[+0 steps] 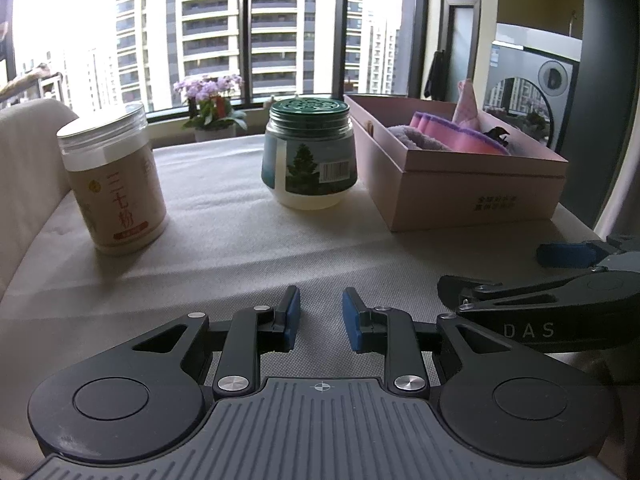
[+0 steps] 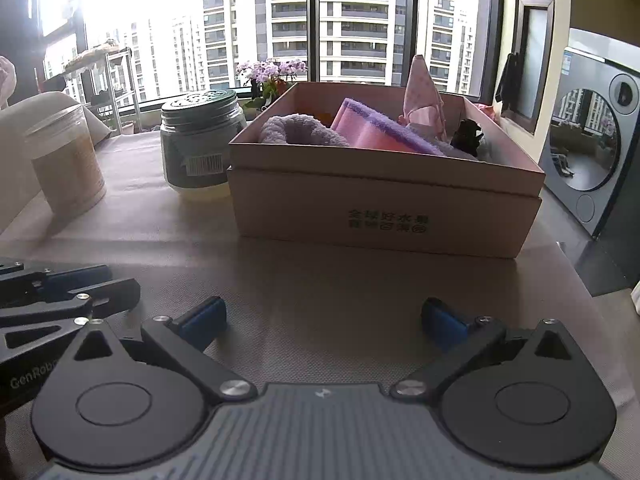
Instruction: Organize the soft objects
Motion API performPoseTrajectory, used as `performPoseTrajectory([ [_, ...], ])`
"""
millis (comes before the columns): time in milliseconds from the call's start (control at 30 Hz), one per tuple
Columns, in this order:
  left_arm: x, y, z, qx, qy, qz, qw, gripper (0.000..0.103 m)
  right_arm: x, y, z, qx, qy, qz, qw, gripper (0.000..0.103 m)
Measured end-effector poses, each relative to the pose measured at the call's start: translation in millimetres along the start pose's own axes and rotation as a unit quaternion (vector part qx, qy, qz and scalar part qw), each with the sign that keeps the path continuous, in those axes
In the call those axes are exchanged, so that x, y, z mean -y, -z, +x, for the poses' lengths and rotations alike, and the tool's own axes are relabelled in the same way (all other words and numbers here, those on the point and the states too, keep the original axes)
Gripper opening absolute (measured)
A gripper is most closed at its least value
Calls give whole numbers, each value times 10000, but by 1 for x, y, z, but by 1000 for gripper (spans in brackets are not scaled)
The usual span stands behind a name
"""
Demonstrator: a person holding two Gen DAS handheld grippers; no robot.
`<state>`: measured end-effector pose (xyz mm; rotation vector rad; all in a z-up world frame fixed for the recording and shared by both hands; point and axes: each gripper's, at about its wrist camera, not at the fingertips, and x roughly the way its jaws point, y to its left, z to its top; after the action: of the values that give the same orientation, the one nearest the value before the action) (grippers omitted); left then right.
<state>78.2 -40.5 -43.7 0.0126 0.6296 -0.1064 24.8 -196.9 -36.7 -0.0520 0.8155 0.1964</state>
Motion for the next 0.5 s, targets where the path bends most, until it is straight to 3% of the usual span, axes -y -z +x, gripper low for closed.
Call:
performPoseTrajectory([
  [500,-1,0,0,5,29,-76,10000,27,0,0,0,1,1,0,10000,103],
])
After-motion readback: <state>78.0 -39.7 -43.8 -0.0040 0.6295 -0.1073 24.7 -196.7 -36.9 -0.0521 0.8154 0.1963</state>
